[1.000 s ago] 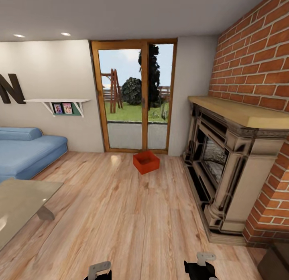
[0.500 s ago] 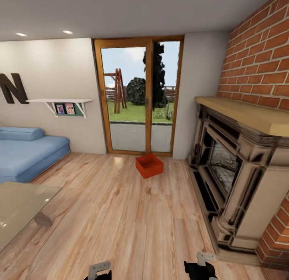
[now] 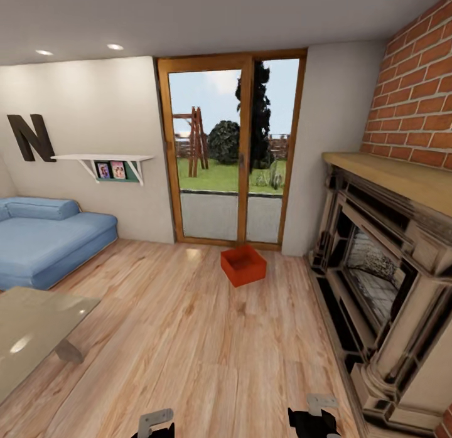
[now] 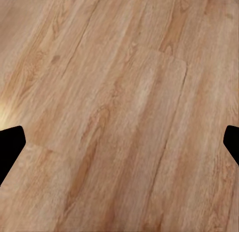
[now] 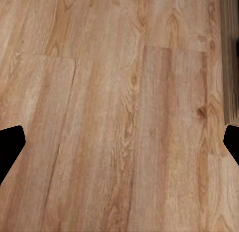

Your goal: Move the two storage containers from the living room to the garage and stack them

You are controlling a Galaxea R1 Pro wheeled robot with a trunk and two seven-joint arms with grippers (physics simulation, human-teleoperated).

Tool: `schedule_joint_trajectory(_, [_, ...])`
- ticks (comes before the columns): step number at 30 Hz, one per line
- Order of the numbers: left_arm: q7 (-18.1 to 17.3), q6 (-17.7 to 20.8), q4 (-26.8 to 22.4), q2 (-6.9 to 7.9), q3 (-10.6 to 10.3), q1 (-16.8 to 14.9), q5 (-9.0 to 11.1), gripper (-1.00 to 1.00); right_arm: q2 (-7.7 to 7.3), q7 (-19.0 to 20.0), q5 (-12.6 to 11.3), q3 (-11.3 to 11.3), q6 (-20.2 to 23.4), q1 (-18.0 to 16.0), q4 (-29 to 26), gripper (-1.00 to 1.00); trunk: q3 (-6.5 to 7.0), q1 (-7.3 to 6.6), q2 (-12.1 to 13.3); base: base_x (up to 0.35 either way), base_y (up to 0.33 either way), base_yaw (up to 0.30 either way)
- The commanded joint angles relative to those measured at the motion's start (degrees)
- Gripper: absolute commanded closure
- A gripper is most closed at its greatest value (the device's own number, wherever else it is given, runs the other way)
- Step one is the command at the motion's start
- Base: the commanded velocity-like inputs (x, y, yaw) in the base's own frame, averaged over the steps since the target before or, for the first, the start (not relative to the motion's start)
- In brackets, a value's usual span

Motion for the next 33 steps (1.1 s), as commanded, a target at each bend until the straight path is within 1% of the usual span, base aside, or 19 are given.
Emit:
schedule_joint_trajectory(1, [0.0,-0.1,0.0,-0.07,0.2,0.0,-0.1,-1.00,-0.04,-0.2,-0.6,0.5,-0.2,0.0,0.0,-1.00,-0.02,0.05,0.0,0.329,0.000,0.001])
schedule_joint_trajectory(4, [0.0,-0.1,0.0,-0.05,0.2,0.0,-0.1,-1.00,-0.04,-0.2,-0.6,0.5,-0.2,0.0,0.0,-1.00,-0.02,0.05,0.0,0.329,0.000,0.006])
schedule_joint_trajectory(7, [0.0,-0.1,0.0,-0.01,0.2,0.0,-0.2,-1.00,-0.04,-0.2,-0.6,0.5,-0.2,0.0,0.0,-1.00,-0.02,0.05,0.0,0.329,0.000,0.148])
schedule_joint_trajectory(11, [0.0,-0.1,0.0,-0.03,0.2,0.0,-0.1,-1.00,-0.04,-0.2,-0.6,0.5,-0.2,0.0,0.0,-1.00,-0.02,0.05,0.0,0.329,-0.055,0.239])
schedule_joint_trajectory(25, [0.0,-0.1,0.0,-0.08,0.2,0.0,-0.2,-1.00,-0.04,-0.2,-0.6,0.5,-0.2,0.0,0.0,-1.00,-0.02,0.05,0.0,0.329,-0.152,0.255])
schedule_joint_trajectory(33, [0.0,-0.1,0.0,-0.08,0.2,0.0,-0.2,-1.00,-0.04,-0.2,-0.6,0.5,-0.2,0.0,0.0,-1.00,-0.02,0.05,0.0,0.314,-0.180,0.050])
